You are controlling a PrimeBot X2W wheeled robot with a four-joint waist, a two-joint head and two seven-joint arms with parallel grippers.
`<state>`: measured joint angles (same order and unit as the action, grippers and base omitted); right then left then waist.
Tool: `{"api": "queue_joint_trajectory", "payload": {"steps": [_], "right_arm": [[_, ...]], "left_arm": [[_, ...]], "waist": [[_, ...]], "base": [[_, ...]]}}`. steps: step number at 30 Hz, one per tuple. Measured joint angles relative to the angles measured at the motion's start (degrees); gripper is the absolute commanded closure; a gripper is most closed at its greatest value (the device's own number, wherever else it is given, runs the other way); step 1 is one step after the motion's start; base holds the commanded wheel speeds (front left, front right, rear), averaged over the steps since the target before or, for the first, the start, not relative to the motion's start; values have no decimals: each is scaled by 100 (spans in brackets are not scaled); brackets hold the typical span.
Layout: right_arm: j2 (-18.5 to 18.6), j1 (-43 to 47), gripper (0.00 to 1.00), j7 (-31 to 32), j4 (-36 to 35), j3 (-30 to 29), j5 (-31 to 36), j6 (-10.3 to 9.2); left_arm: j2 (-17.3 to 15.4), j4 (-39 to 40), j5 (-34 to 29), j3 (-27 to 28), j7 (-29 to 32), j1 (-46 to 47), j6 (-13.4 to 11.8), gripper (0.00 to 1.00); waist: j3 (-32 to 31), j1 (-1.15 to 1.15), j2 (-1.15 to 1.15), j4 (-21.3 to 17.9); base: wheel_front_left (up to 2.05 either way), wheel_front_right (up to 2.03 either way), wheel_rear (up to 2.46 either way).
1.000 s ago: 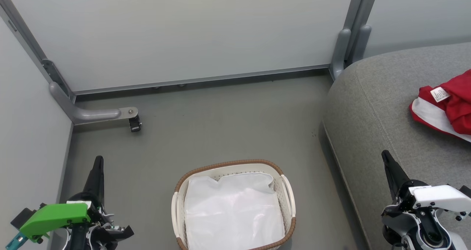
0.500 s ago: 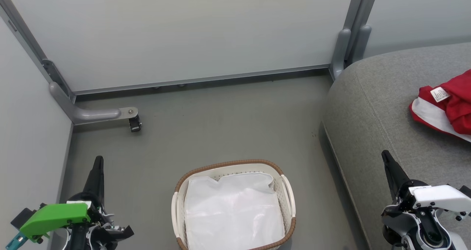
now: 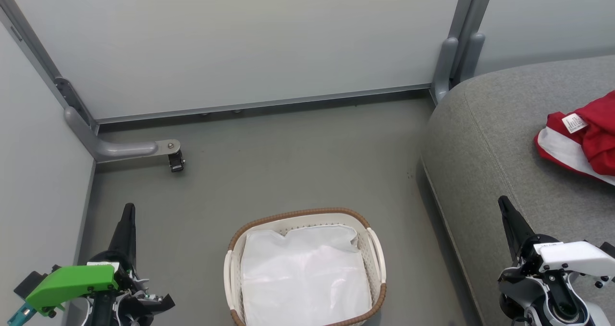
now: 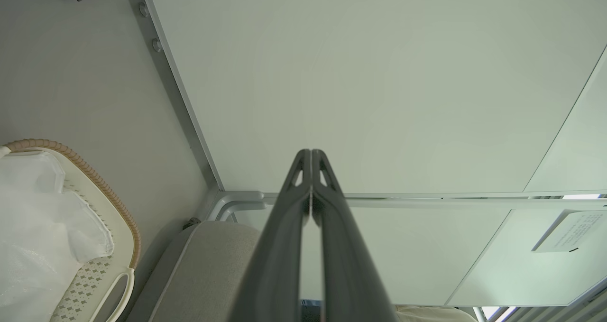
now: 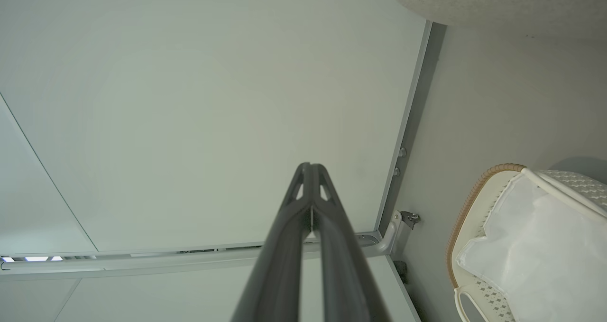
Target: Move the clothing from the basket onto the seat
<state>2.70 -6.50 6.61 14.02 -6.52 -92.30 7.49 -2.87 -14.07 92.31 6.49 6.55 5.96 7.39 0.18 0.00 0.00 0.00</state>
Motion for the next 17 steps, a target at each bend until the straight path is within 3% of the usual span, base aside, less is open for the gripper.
{"api": "queue_joint_trajectory", "payload": {"steps": [17], "right_arm": [[0,0,100,0,0,0,0,0]], "left_arm": [[0,0,0,0,0,0,0,100]], "waist": [[0,0,0,0]], "base": [[0,0,0]]}}
